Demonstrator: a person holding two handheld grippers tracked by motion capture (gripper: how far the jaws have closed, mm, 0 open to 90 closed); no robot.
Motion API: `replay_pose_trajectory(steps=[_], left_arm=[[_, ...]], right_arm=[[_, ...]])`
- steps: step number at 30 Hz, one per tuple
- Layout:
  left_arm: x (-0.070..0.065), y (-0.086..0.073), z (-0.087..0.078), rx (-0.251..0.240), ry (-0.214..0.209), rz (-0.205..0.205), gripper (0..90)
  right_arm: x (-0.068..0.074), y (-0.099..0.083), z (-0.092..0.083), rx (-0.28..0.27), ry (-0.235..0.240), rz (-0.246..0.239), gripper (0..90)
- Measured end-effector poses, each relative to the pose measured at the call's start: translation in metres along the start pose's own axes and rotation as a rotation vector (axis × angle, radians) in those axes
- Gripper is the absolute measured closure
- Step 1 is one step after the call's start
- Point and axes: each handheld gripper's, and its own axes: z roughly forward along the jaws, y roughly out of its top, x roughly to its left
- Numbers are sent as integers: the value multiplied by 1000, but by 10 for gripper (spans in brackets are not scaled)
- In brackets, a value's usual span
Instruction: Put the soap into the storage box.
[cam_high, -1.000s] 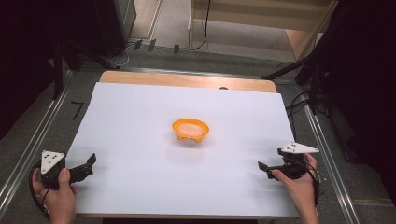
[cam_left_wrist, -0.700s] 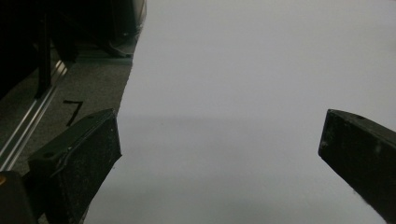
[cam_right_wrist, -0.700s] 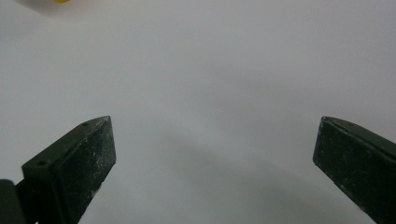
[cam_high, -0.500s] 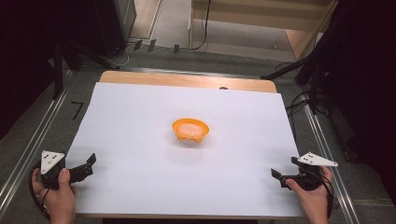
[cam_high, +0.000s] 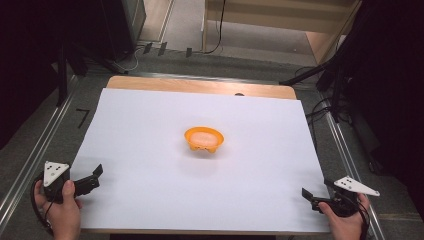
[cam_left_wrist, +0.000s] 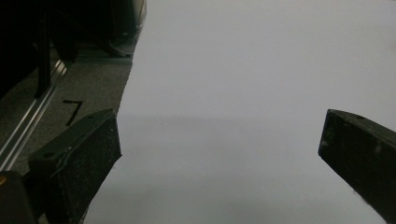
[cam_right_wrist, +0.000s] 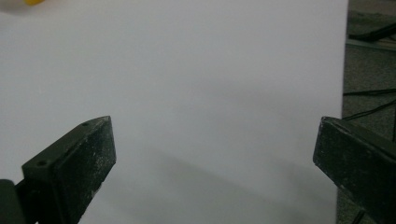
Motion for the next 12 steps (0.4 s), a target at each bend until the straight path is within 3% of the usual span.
replay_pose_trajectory(steps=[3, 8, 12], left_arm=[[0, 0, 0, 2, -1, 2, 0], [1, 0, 0, 0, -2, -5, 0], [0, 0, 0, 3, -2, -1, 0]], right_arm=[[0, -4, -7, -38, -24, -2, 0], [1, -9, -7, -66, -11, -14, 2], [1, -9, -6, -57, -15, -20, 2]])
